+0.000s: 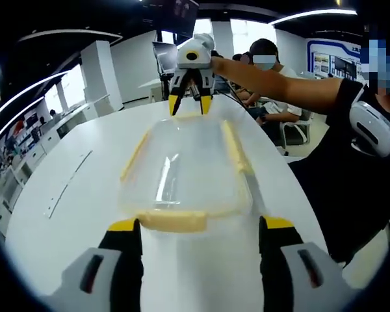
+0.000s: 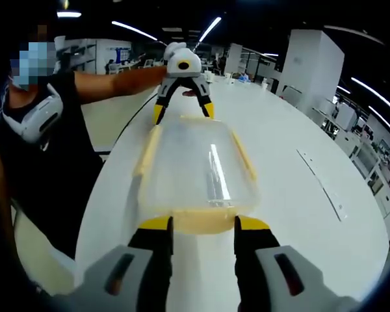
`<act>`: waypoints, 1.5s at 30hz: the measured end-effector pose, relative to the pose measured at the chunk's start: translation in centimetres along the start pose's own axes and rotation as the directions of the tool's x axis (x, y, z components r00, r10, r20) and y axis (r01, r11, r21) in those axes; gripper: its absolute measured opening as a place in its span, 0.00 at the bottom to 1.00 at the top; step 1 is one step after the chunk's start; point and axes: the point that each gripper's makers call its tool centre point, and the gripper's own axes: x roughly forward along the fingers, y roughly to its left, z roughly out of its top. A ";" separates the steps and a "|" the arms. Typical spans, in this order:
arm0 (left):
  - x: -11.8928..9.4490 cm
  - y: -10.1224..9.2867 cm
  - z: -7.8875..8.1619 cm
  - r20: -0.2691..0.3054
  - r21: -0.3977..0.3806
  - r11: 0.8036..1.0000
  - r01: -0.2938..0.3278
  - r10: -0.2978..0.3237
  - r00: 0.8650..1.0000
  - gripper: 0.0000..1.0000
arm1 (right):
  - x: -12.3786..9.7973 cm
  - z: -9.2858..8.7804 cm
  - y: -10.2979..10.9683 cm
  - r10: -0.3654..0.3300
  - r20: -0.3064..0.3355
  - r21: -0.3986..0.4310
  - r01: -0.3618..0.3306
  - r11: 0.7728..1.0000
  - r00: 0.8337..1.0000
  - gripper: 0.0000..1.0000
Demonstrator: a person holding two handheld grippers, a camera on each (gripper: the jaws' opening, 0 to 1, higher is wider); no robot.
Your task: Snap each plastic latch of the storage box into its locked position after aligning the lid with the box until every specified latch is closed and the lid sits flush.
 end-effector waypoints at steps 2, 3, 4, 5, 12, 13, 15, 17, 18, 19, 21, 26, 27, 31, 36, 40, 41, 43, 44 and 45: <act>0.1 -0.3 -0.1 0.000 0.002 1.000 0.000 0.000 1.000 0.75 | 0.1 -0.1 0.0 0.002 -0.003 -0.001 -0.002 1.000 1.000 0.34; 0.0 -0.5 -0.1 0.000 0.004 1.000 0.000 0.000 1.000 0.74 | 0.1 -0.1 -0.1 0.002 -0.002 -0.003 -0.002 1.000 1.000 0.34; 0.0 -0.6 -0.1 0.000 0.005 1.000 -0.001 0.001 1.000 0.73 | 0.1 -0.1 0.0 0.004 -0.002 -0.004 -0.004 1.000 1.000 0.34; 0.0 -0.7 -0.1 0.000 0.008 1.000 -0.001 0.001 1.000 0.72 | 0.2 -0.1 0.3 0.008 -0.002 -0.006 -0.008 1.000 1.000 0.34; -0.1 -0.8 0.0 0.019 -0.007 1.000 0.005 -0.005 1.000 0.75 | 0.1 -0.1 0.2 -0.001 -0.003 -0.015 0.001 1.000 1.000 0.34; -0.1 -0.8 -0.1 0.021 -0.005 1.000 0.003 -0.003 1.000 0.75 | 0.1 -0.1 0.2 -0.002 -0.002 -0.015 0.002 1.000 1.000 0.34; -0.1 -1.0 -0.1 0.023 0.001 1.000 0.002 -0.002 1.000 0.77 | 0.1 -0.1 0.0 -0.004 0.002 -0.016 0.004 1.000 1.000 0.34; -0.1 -1.1 -0.1 0.026 0.004 1.000 0.000 0.000 1.000 0.77 | 0.1 -0.1 -0.1 -0.003 0.003 -0.011 0.003 1.000 1.000 0.34; -0.2 -1.1 -0.1 0.024 0.008 1.000 0.001 -0.001 1.000 0.77 | 0.1 -0.1 -0.2 -0.002 0.002 -0.008 0.002 1.000 1.000 0.34; -0.3 -0.9 -0.1 0.022 0.009 1.000 0.000 0.000 1.000 0.76 | 0.0 -0.1 -0.3 -0.003 0.000 -0.005 0.003 1.000 1.000 0.34; -0.4 -0.6 -0.1 0.021 0.015 1.000 -0.012 0.012 1.000 0.79 | -0.1 -0.1 -0.4 -0.011 0.004 0.006 0.011 1.000 1.000 0.38; -1.1 1.4 1.9 0.083 0.009 0.995 -0.102 0.101 0.991 0.99 | -0.8 1.0 -0.6 -0.048 0.071 0.067 0.044 0.997 0.996 0.82; -1.3 1.8 2.4 0.092 0.007 0.994 -0.113 0.112 0.989 1.00 | -0.8 1.1 -0.4 -0.044 0.070 0.066 0.039 0.997 0.997 0.88; -1.0 1.9 3.9 0.105 -0.014 0.992 -0.124 0.125 0.987 1.00 | -0.5 1.1 0.2 -0.040 0.038 0.057 0.038 0.998 0.998 0.95; 0.4 0.9 3.5 0.058 -0.006 0.995 -0.099 0.099 0.993 1.00 | 0.6 1.3 1.5 0.008 0.025 0.056 -0.010 0.998 1.000 1.00; 0.2 1.6 3.3 0.000 0.024 0.986 -0.167 0.167 0.986 1.00 | 1.3 1.3 2.1 0.018 -0.033 0.046 -0.016 0.999 0.999 1.00; 0.2 1.6 2.8 -0.042 0.032 0.984 -0.176 0.177 0.983 1.00 | 1.3 1.5 2.2 0.015 -0.042 0.048 -0.013 0.999 0.999 1.00; 0.5 1.2 3.0 -0.050 0.041 0.985 -0.168 0.170 0.984 1.00 | 1.3 2.0 2.1 0.010 -0.053 0.058 -0.007 0.998 0.999 1.00; 0.6 1.1 3.1 -0.051 0.040 0.985 -0.168 0.170 0.984 1.00 | 1.2 1.9 1.8 -0.004 -0.077 0.046 0.008 0.999 0.997 1.00; 0.5 1.1 3.3 -0.061 0.027 0.986 -0.166 0.168 0.984 1.00 | 1.2 2.3 1.7 -0.011 -0.084 0.035 0.014 0.999 0.996 1.00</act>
